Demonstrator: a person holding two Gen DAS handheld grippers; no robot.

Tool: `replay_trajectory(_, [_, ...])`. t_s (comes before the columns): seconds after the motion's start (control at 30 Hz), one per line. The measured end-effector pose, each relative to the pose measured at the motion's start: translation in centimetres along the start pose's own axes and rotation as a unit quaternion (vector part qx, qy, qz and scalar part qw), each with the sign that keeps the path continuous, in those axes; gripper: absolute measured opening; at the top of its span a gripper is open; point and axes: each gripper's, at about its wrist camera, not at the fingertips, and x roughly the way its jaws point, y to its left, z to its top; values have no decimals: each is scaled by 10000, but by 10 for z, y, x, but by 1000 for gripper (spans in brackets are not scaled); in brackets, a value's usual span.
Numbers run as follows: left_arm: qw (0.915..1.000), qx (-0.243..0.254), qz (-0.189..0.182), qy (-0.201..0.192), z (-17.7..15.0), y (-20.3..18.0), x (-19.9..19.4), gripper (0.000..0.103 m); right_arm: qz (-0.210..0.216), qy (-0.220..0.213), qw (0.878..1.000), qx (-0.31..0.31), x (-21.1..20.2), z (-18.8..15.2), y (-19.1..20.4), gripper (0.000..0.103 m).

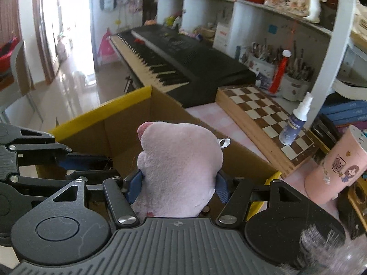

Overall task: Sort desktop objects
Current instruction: 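Carry the plush pig and binder clip in both tools over the yellow box, then open both tools inside the yellow box, dropping the pig and binder clip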

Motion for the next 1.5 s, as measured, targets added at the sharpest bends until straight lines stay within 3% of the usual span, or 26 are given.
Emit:
replay_trajectory(0.67, [9995,-61,78,297,-7,-11,11,18,223,606,9976,-267,33,-3,-8,63])
replay_trajectory(1.0, [9999,9,137,99,-2,-13,2,20,212,586,9978,-234,35,-3,-10,65])
replay_trajectory(1.5, [9986,-82,297,-434,5,-10,-31,53,17,110,9999,-99,-1,3,-8,66])
